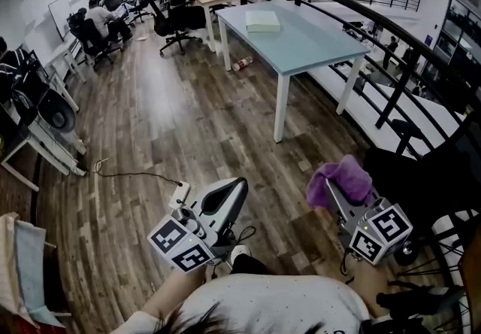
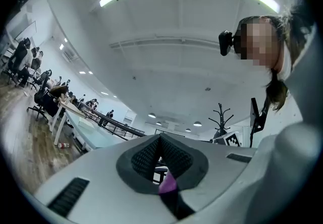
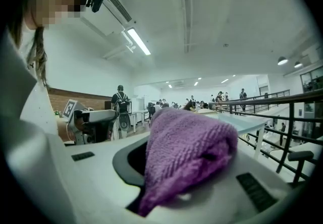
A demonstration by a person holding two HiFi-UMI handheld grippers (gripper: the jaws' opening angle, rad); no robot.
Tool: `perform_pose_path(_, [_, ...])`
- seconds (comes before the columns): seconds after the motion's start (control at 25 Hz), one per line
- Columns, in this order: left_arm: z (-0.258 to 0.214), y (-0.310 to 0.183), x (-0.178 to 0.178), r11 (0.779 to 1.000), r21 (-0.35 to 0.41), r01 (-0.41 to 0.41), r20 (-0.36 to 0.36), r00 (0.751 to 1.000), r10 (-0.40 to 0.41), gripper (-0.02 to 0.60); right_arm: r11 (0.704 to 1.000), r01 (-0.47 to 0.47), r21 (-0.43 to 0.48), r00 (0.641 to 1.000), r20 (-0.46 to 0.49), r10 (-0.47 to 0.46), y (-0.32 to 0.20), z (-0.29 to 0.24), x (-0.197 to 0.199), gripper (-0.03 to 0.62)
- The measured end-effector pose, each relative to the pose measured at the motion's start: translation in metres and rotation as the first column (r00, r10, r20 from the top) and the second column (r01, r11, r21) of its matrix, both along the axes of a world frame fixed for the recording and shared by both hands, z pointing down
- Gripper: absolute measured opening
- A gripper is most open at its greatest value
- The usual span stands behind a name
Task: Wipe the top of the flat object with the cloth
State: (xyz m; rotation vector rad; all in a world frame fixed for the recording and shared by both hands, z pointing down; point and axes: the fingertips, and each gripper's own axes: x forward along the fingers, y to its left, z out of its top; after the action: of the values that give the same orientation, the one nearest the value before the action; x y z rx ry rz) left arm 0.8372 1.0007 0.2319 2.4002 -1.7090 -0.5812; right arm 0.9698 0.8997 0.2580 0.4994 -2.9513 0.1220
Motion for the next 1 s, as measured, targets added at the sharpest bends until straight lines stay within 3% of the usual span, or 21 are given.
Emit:
perform_pose_path(0.12, [-0.002, -0.027, -0.052, 0.999, -0.015, 0.037, -0.009, 0.999, -0.037, 0.002, 0.999, 0.005, -0.036, 0.997, 0.073, -0.002, -0.029, -0.014, -0.048, 0.031])
perform_pose_path(0.28, [-0.014, -0.06, -0.121, 0.998, -0.028, 0.064, 0.045, 0.997, -0.062, 0.001, 0.994, 0.064, -0.089, 0.977, 0.207, -0.044, -0.055, -0.043, -0.124, 0.031])
perform_pose_path(0.44, [-0.014, -0.09, -0.167, 0.999, -0.031, 0.041, 0.041, 0.998, -0.039, 0.001, 0.994, 0.043, -0.096, 0.978, 0.207, -0.022, -0.08, -0.04, -0.182, 0.031])
perform_pose_path(0.56, [-0.018, -0.107, -0.194, 0.999, 0.026, 0.042, 0.04, 0.998, -0.043, 0.002, 0.996, 0.003, -0.086, 0.971, 0.238, 0.018, -0.1, -0.035, -0.205, 0.031])
perform_pose_path(0.68, [-0.023, -0.12, -0.208, 0.995, 0.093, 0.024, -0.008, 1.0, -0.024, 0.002, 0.992, 0.009, -0.124, 0.953, 0.303, 0.029, -0.117, -0.037, -0.212, 0.031])
perform_pose_path(0.8, [-0.014, -0.142, -0.219, 0.998, 0.07, 0.002, -0.027, 1.0, 0.0, 0.002, 0.983, 0.036, -0.181, 0.95, 0.312, 0.023, -0.141, -0.03, -0.222, 0.031])
perform_pose_path(1.0, [0.009, -0.203, -0.256, 0.999, -0.008, 0.047, 0.005, 0.999, -0.047, 0.002, 0.986, 0.05, -0.162, 0.97, 0.243, -0.01, -0.206, -0.007, -0.259, 0.031])
